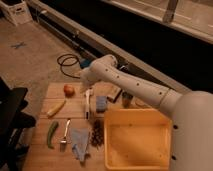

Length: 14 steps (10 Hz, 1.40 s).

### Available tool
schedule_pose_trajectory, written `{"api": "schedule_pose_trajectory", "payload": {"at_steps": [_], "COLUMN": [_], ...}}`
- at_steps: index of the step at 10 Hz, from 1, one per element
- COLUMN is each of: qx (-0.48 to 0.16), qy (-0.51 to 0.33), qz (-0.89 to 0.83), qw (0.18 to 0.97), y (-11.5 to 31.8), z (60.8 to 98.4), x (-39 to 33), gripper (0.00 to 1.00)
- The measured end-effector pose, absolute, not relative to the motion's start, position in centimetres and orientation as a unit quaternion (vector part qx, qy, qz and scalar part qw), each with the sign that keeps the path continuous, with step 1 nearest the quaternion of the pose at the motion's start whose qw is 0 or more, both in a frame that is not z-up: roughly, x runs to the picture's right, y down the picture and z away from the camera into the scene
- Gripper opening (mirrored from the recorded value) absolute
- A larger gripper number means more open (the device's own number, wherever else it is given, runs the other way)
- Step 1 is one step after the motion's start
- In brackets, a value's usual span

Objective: Place apple in table surface

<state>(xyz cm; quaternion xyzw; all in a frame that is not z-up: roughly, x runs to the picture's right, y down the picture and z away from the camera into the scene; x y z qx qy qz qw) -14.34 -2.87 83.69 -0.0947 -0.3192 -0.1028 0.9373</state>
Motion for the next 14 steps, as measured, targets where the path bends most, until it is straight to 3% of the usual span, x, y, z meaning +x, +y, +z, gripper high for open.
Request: {"api": "schedule_pose_trajectory", "payload": {"at_steps": [4, 14], "qx": [-0.089, -0.12], "qy": [-0.348, -0.42], "qz": [-0.088, -0.084], "qw": [0.929, 0.896], "y": [-2.8, -2.1], "z": [90.8, 97.7], "x": [-16.8, -24.3], "gripper": [0.65, 0.65]}}
